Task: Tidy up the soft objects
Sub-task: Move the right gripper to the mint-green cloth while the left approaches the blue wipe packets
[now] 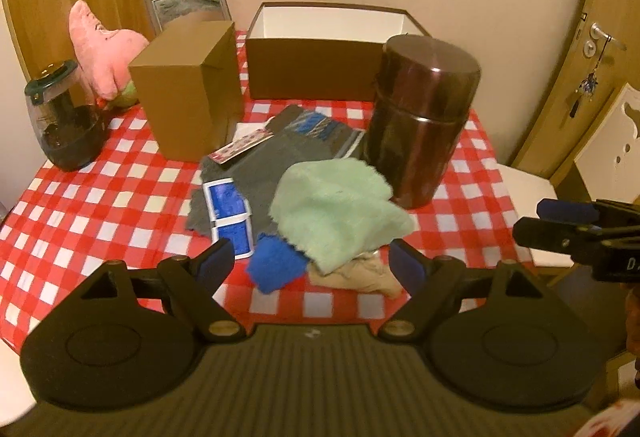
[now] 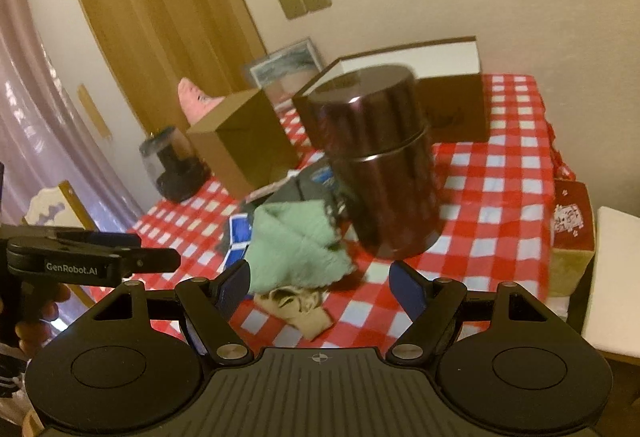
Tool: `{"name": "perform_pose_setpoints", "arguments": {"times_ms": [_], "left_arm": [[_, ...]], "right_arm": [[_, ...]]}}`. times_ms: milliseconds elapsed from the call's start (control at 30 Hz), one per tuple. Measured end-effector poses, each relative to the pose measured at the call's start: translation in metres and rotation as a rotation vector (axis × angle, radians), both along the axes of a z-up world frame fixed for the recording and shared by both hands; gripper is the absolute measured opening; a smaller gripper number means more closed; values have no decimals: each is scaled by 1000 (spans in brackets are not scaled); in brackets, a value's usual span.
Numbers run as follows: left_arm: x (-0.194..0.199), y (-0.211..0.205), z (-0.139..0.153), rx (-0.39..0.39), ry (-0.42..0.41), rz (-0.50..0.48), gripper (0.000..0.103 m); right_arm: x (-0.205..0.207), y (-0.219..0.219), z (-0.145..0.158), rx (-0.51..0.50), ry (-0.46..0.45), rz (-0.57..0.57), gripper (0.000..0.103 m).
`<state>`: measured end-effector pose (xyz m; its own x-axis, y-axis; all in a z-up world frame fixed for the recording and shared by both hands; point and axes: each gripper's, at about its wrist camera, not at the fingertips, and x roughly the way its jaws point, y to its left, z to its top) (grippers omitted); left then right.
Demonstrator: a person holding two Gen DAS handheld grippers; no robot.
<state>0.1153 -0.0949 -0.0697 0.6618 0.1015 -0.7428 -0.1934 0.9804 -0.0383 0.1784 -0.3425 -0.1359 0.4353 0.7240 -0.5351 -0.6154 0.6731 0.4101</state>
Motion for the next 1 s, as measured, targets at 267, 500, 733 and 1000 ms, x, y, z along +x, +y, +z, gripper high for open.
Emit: {"name": "perform_pose_setpoints", "arguments": {"times_ms": [267, 500, 733, 1000], "left_arm": [[-5, 34, -13, 14, 33, -21, 81], [5, 69, -24, 19, 54, -23, 81], [15, 97, -35, 16, 71, -19, 79], [24, 115, -48, 9, 91, -16, 78]], "right_arm": [[-4, 55, -15, -78, -26, 22, 77], [5, 101, -24, -142, -72, 47, 77], [23, 139, -36, -211, -129, 65, 77], [35, 174, -55, -310, -176, 114, 71]]}}
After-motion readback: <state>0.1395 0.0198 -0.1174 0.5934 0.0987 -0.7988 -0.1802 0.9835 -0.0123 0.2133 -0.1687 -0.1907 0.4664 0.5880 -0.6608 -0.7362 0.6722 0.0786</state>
